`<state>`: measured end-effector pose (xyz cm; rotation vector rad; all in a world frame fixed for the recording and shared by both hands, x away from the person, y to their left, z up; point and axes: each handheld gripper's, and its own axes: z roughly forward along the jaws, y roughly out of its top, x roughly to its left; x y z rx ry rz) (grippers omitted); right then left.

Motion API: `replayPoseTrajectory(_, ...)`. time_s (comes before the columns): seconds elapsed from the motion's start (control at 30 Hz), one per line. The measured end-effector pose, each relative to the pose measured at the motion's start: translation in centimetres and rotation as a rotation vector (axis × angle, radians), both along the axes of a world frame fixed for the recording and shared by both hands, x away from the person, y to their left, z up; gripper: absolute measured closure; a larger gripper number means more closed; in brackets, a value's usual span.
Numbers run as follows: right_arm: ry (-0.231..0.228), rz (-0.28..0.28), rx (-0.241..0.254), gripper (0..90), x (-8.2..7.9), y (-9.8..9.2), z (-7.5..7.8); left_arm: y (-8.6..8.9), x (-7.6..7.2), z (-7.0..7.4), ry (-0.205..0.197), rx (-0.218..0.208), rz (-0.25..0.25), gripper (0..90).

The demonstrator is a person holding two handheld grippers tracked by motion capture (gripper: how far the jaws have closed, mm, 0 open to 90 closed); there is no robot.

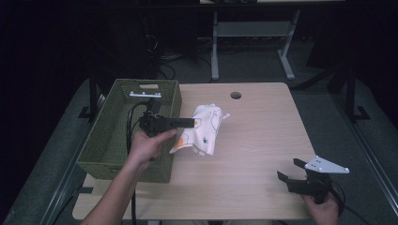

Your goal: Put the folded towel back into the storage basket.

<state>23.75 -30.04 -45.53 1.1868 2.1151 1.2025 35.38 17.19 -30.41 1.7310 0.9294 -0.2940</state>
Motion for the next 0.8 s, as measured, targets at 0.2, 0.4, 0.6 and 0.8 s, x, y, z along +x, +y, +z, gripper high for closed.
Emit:
replayPoseTrajectory(0.2, 0.004, -0.004, -0.007, 17.5, 0.0, 0.0, 0.0, 1.0, 0.0, 0.3, -0.001, 0.005, 0.011, 83.5)
replayPoseTrajectory(0.4, 0.004, -0.007, -0.012, 17.5, 0.1, 0.0, -0.1, 2.2, 0.2, 0.5, 0.006, -0.008, 0.031, 83.5)
replayPoseTrajectory(0.6, 0.004, -0.011, -0.013, 17.5, 0.1, 0.0, -0.1, 3.4, 0.3, 0.6, 0.008, -0.004, 0.042, 83.5)
replayPoseTrajectory(0.8, 0.003, -0.015, -0.016, 17.5, 0.1, 0.0, 0.0, 5.2, 0.3, 0.7, 0.004, -0.012, 0.076, 83.5)
